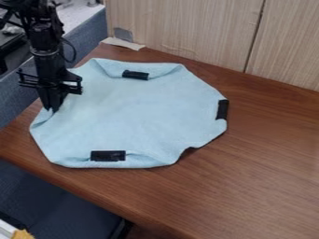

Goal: Fold the cloth from left to right

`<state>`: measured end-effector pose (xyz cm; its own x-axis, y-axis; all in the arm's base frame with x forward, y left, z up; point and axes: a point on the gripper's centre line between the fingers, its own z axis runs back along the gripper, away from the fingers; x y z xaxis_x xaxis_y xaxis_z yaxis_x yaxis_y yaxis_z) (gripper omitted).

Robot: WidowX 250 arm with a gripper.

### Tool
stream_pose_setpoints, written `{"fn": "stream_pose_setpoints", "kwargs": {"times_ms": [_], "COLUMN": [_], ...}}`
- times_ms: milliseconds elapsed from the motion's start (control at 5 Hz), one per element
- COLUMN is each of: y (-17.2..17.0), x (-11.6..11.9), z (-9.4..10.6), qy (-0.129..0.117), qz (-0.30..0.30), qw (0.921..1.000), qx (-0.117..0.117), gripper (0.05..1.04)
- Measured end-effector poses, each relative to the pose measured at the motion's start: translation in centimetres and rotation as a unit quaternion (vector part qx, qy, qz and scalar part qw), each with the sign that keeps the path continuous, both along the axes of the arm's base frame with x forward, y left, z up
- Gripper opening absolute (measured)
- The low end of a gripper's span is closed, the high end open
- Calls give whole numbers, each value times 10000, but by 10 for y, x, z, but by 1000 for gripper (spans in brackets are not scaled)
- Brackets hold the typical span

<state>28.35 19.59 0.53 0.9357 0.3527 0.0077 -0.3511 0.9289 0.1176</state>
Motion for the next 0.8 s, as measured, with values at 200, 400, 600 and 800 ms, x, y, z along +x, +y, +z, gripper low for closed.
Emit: {"fn": "stream_pose_setpoints", "kwargs": {"times_ms": [200, 400, 600, 800], "y": [-17, -33, -61, -97], "x": [7, 23, 39, 54], "z": [9, 52, 72, 75], "qy": [167, 14, -181, -353], "qz": [-328, -498, -710, -1084], "qw": [9993, 9986, 9973, 9930], "qx": [0, 181, 4, -294], "gripper": [59, 59, 59, 58]}}
